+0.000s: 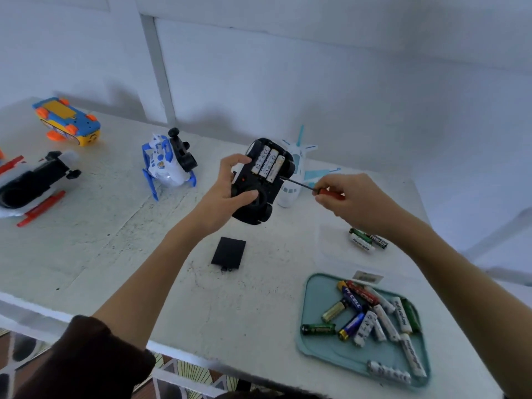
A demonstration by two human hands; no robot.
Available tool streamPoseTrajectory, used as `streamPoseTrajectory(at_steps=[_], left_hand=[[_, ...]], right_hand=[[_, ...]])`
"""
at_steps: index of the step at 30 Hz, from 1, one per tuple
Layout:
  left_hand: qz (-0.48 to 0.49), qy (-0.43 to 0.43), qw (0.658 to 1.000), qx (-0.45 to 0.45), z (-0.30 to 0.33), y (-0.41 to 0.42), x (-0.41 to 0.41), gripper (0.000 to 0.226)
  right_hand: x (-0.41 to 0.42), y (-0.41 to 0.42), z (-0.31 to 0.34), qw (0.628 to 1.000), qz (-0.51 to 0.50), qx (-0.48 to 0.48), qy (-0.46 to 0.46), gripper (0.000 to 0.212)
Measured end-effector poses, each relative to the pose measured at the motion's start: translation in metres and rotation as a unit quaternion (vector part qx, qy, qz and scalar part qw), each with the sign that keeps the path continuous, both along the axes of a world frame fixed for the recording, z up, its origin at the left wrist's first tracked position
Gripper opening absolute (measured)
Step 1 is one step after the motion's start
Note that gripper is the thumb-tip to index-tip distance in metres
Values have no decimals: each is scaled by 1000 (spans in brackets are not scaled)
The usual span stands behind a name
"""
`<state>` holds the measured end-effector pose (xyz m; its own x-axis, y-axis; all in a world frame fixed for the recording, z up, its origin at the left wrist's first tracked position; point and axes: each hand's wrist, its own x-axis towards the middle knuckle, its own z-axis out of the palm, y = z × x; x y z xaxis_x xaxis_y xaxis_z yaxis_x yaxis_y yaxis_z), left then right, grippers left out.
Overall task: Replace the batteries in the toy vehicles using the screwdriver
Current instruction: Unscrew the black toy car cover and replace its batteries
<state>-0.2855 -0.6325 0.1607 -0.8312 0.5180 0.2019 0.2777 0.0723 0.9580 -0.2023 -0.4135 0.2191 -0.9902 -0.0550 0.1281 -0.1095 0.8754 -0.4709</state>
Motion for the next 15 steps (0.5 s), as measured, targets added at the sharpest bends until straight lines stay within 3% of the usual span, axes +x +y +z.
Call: streamPoseTrajectory(at_steps=[7,15], left_hand=[[-26,5,999,23,10,30,1,48],[0,-22,997,72,10,73,12,47]], right_hand=[[13,12,-2,1000,-24,-8,13,13],[27,19,-26,992,-79,66,72,20]])
